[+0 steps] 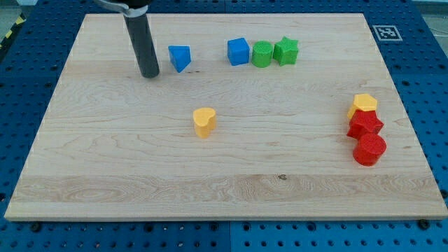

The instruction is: Move the blue triangle to the left of blue cube

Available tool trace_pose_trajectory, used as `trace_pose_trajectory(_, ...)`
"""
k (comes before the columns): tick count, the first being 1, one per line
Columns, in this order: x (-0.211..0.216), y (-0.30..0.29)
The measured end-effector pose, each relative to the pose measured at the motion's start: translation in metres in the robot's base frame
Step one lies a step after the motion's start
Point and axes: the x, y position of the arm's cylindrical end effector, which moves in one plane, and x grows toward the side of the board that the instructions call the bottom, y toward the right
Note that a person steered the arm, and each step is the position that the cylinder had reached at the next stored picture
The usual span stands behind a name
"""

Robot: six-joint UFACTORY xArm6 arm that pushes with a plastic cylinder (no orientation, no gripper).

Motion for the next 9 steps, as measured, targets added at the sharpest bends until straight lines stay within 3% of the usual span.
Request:
trace_pose_trajectory(2,-0.033,0.048)
trace_pose_trajectory(4,-0.019,0.032)
trace_pose_trajectory(6,-0.021,0.089)
trace_pose_trajectory(7,-0.021,0.082)
trace_pose_trajectory(9,0.020,0.064)
